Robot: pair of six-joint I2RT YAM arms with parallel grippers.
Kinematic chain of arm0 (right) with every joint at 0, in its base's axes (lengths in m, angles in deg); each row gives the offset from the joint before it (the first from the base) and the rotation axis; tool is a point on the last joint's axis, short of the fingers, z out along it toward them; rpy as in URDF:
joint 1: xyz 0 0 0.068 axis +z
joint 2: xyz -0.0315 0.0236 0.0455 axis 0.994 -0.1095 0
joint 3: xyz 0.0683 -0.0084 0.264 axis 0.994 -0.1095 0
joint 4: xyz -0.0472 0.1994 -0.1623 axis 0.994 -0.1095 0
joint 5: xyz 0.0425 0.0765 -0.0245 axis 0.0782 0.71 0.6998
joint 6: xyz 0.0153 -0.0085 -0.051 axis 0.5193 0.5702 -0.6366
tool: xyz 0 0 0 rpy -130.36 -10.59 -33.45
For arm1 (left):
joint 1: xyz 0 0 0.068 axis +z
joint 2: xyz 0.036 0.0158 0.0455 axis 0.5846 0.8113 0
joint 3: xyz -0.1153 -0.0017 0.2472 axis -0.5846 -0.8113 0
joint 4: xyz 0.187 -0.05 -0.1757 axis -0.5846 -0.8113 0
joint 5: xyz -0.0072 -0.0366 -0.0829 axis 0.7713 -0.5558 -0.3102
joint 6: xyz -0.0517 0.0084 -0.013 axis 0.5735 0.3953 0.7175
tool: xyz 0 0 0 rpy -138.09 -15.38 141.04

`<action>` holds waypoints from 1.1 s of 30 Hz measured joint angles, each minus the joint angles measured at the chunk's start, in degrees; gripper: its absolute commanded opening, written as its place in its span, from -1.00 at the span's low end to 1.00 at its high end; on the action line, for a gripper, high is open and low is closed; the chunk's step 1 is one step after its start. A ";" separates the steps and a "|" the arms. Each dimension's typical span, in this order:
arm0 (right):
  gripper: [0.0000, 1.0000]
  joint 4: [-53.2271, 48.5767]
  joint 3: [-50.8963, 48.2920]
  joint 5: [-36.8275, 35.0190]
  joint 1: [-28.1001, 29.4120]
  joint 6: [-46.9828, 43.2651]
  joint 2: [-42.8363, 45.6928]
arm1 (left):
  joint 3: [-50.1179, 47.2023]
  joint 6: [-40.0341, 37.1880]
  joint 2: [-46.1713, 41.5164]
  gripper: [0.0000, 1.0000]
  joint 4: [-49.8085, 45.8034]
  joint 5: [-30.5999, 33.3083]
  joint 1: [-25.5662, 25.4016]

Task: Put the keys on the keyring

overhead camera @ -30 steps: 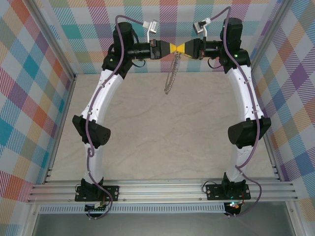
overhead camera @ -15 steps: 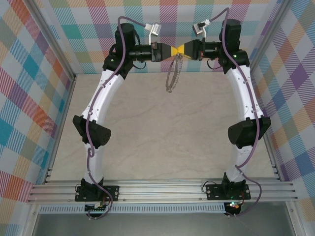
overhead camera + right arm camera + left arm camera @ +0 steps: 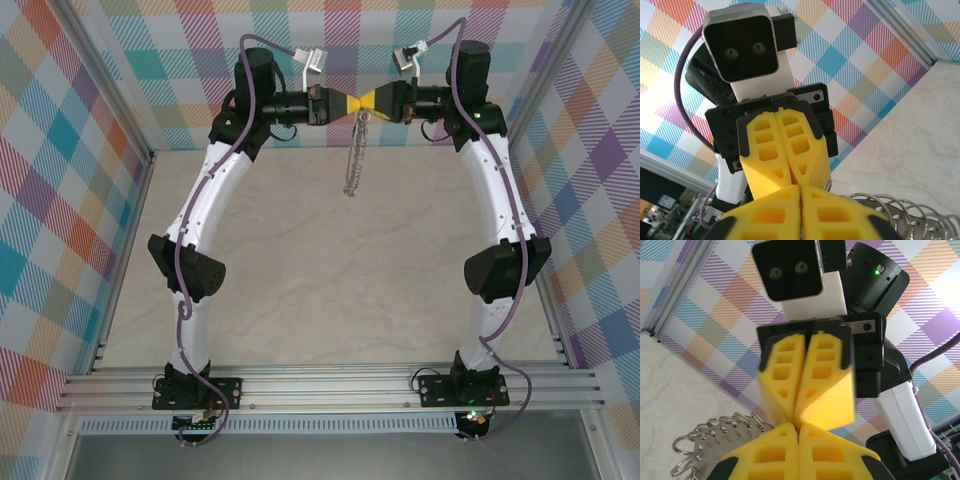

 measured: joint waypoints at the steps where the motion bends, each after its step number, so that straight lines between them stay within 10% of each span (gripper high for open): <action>1: -0.28 0.00 -0.39 -1.07 -0.13 0.46 0.37 | 0.00 0.02 -0.07 -1.00 0.66 0.00 0.00; 19: -0.05 20.72 -32.33 -16.26 -2.58 8.04 21.79 | 0.00 4.85 -0.35 -1.00 7.50 3.82 -0.81; 33: -0.04 28.02 -34.88 -17.40 -1.22 10.36 21.79 | 0.00 8.44 -0.35 -1.00 11.82 3.96 -1.16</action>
